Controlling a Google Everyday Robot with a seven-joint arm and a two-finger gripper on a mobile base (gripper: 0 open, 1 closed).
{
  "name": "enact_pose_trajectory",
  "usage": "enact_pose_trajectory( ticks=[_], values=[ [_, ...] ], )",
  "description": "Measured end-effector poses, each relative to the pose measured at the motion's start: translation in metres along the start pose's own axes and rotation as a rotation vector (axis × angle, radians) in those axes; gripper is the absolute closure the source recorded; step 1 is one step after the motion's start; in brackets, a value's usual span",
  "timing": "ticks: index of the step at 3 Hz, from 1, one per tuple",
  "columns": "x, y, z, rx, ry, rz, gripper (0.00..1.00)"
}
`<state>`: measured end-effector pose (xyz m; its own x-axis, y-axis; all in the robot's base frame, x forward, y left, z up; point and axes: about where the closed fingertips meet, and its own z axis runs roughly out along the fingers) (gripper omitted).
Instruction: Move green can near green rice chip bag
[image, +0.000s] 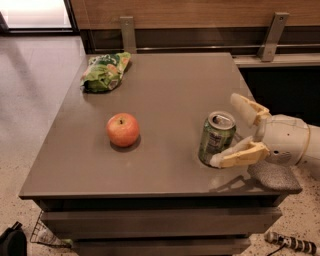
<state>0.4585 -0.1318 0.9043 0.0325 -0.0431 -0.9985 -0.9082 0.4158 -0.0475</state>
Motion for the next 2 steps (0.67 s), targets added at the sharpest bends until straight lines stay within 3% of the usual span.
enact_pose_trajectory(
  ticks=[1,2],
  values=[
    [0.0126,-0.0043,-0.0023,0.026,-0.007,-0.021,0.03],
    [0.0154,-0.0025,-0.0002,0.022,0.026,-0.056,0.15]
  ],
)
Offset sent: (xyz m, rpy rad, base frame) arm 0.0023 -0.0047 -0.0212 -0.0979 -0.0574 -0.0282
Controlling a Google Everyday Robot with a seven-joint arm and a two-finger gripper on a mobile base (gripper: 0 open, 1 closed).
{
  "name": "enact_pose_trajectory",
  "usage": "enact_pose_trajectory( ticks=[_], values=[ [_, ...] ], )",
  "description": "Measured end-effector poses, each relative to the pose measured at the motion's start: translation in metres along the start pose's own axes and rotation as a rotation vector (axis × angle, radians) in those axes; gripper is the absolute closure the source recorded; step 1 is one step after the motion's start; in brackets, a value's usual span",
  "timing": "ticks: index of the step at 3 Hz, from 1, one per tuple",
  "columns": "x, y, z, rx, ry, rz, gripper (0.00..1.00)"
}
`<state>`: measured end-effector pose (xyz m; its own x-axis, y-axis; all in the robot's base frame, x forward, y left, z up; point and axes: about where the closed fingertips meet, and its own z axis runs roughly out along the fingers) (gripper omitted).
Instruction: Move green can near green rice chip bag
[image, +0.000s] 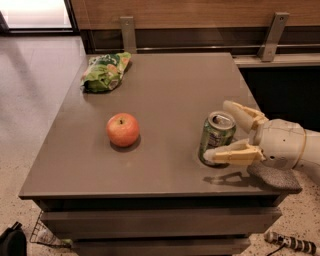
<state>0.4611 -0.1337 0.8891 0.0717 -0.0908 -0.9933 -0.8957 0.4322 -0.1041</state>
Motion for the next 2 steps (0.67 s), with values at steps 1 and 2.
enact_pose_trajectory(
  ticks=[1,2],
  values=[
    [-0.0087,0.0076,0.0077,-0.032,0.067,-0.066,0.3],
    [-0.0113,0.011,0.0108,-0.044,0.086,-0.087,0.53]
  ],
)
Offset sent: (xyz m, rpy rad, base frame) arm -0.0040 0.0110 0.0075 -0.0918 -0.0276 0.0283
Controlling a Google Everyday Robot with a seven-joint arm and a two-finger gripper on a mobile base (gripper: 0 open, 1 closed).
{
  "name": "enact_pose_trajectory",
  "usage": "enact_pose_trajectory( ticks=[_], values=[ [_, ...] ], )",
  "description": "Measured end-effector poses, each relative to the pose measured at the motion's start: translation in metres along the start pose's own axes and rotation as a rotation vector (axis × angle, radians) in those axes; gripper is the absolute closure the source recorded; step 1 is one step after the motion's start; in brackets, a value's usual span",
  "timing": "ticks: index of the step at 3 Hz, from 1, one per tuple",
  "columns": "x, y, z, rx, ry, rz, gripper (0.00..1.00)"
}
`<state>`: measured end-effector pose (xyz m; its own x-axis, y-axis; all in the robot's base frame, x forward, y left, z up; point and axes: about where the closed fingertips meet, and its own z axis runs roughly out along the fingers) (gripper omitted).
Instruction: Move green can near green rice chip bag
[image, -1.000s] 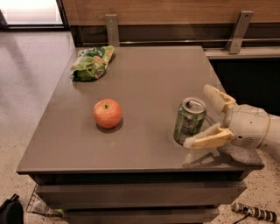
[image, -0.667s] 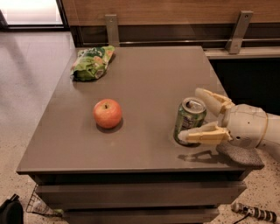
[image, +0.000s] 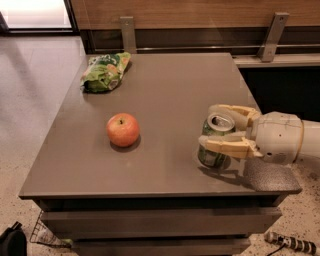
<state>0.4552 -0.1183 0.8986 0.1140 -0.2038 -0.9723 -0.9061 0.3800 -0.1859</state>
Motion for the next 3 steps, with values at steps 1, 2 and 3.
enact_pose_trajectory(
  ticks=[1,2,3],
  values=[
    [-0.0016,0.001,0.0019,-0.004,-0.001,-0.003,0.77],
    [-0.0039,0.0023,0.0043,-0.009,-0.001,-0.006,1.0],
    [-0.0039,0.0023,0.0044,-0.009,-0.001,-0.006,1.0]
  ],
)
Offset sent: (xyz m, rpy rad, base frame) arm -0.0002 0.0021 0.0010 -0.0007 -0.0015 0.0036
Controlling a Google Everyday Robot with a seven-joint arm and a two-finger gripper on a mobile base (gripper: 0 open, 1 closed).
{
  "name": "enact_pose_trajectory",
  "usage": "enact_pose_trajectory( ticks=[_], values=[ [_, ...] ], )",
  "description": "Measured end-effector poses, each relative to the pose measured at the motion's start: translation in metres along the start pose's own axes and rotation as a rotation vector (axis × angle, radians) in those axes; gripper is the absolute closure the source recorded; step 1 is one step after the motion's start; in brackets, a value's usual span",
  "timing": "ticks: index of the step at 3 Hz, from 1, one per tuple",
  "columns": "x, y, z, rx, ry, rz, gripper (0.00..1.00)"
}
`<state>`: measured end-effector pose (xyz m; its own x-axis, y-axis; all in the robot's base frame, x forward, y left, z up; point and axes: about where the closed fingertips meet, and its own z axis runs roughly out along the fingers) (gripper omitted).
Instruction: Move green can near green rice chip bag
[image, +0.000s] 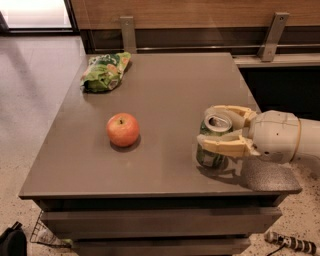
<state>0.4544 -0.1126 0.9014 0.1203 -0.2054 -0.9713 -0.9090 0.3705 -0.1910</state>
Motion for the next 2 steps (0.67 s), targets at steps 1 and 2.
enact_pose_trajectory(
  ticks=[1,2],
  values=[
    [-0.018,-0.011,0.001,-0.005,0.023,0.001,1.0],
    [-0.06,-0.054,0.009,-0.007,0.098,-0.031,1.0]
  ],
)
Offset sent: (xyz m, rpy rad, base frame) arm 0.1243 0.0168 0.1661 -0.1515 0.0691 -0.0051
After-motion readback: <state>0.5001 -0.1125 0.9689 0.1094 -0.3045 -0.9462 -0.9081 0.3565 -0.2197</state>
